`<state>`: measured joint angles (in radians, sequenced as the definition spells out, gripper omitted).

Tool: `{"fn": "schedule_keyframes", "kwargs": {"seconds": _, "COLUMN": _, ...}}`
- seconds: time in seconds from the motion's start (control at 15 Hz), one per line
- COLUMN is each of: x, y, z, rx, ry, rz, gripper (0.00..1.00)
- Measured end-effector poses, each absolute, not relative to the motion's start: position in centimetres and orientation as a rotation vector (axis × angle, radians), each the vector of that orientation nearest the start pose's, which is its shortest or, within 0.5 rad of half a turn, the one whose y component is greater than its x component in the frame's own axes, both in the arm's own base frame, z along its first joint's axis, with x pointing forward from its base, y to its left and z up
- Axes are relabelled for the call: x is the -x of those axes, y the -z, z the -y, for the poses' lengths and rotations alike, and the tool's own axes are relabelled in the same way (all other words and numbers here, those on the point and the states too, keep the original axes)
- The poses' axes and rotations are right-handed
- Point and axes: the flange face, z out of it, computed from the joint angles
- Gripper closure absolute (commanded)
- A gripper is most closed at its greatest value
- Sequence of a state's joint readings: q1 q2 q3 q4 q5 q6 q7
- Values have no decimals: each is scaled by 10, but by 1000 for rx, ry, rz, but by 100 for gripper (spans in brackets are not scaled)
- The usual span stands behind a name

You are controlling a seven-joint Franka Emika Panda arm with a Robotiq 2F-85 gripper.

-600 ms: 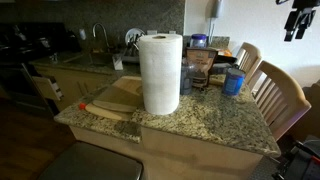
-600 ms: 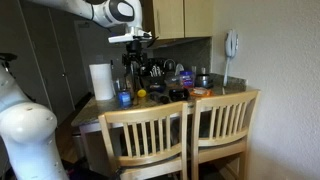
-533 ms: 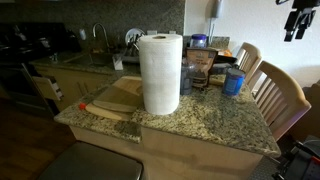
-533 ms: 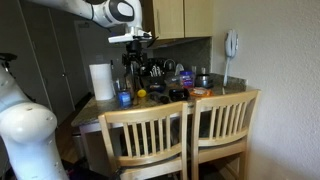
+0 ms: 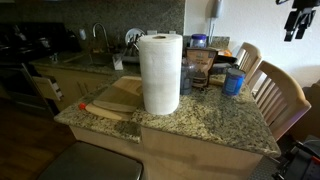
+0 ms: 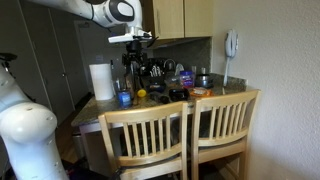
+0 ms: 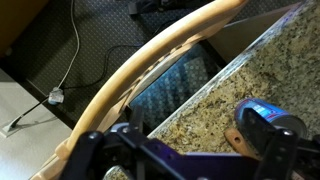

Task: Move the packet of cocoa away from the cup

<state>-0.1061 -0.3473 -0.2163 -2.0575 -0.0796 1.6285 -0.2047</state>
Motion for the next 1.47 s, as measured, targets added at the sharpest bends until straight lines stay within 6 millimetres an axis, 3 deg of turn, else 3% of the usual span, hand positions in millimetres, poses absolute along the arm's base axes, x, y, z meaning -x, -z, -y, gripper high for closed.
{"fn": "schedule_keyframes", "kwargs": {"seconds": 0.13, "x": -414, "y": -569, "z": 158, "rx": 3119, "ry": -136, "rz": -143, "gripper": 0}}
{"fn": "schedule_keyframes", "kwargs": {"seconds": 0.27, "x": -421, "y": -570, "z": 140, "rx": 3132, "ry": -130, "rz": -49, "gripper": 0}}
{"fn": "schedule_keyframes", "kwargs": {"seconds": 0.33, "x": -428, "y": -570, "z": 118, "rx": 3143, "ry": -139, "rz": 30, "gripper": 0}}
{"fn": "schedule_keyframes", "kwargs": {"seconds": 0.67, "x": -478, "y": -553, "z": -35, "rx": 3159, "ry": -205, "rz": 518, "gripper": 0}}
{"fn": "schedule_keyframes", "kwargs": {"seconds": 0.8, "x": -495, "y": -541, "z": -69, "rx": 3147, "ry": -237, "rz": 619, "gripper": 0}}
{"fn": "schedule_keyframes", "kwargs": {"seconds": 1.0, "x": -508, "y": -535, "z": -73, "rx": 3144, "ry": -227, "rz": 605, "gripper": 0}}
{"fn": "schedule_keyframes", "kwargs": {"seconds": 1.07, "x": -513, "y": -536, "z": -81, "rx": 3142, "ry": -161, "rz": 564, "gripper": 0}}
{"fn": "schedule_keyframes", "kwargs": {"seconds": 1.2, "x": -531, "y": -532, "z": -118, "rx": 3136, "ry": 54, "rz": 487, "gripper": 0}}
{"fn": "schedule_keyframes", "kwargs": {"seconds": 1.27, "x": -536, "y": -529, "z": -124, "rx": 3137, "ry": 132, "rz": 481, "gripper": 0}}
{"fn": "schedule_keyframes", "kwargs": {"seconds": 1.47, "x": -524, "y": -543, "z": -83, "rx": 3135, "ry": 306, "rz": 436, "gripper": 0}}
